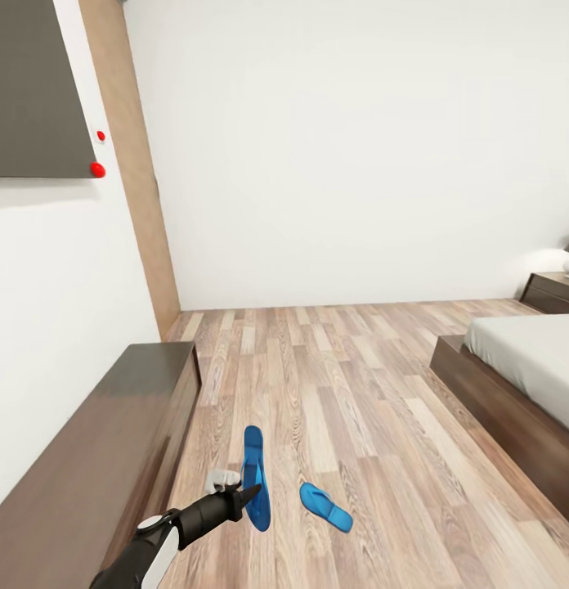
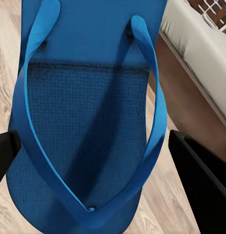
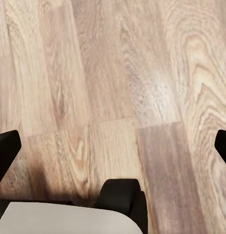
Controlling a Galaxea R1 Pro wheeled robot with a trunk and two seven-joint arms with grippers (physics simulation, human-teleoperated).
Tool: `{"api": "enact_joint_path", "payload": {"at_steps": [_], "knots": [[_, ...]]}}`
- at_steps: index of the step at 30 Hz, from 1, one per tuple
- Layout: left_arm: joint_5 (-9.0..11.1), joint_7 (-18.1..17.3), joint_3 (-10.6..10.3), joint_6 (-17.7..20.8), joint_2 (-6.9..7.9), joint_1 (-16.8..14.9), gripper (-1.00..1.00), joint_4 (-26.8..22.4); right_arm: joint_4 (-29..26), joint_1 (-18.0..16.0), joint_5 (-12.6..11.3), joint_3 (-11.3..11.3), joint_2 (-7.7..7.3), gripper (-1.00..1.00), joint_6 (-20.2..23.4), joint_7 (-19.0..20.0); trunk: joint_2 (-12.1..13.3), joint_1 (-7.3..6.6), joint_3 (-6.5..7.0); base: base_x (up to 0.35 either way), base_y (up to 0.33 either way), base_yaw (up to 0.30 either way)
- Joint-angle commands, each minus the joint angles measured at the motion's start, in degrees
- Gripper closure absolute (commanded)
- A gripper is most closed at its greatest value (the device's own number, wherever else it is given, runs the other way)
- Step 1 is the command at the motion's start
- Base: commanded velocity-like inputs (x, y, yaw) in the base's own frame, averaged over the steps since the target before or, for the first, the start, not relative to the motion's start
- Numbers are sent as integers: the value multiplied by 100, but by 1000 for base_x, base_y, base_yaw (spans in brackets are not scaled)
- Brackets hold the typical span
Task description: In the bedroom, move the book from the bed onto either nightstand, and place the two sandals side by side next to the bed.
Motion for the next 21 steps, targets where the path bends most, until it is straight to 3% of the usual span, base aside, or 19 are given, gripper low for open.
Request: {"api": "enact_joint_path", "payload": {"at_steps": [1,8,14,21], "knots": [[54,-24,8,60,-2,-3,100,0,-4,1,-50,-17,1,-100,43,29,-2,1,-5,98,0,0],[54,-24,8,60,-2,0,100,0,-1,1,-50,-17,1,-100,42,28,-2,1,-5,33,0,0],[54,-15,8,60,-2,-3,100,8,-8,1,-50,-17,1,-100,42,28,-2,1,-5,203,0,-9],[54,-15,6,60,-2,-2,100,7,-8,1,-43,-23,1,-100,44,28,-2,1,-5,33,0,-235]]}}
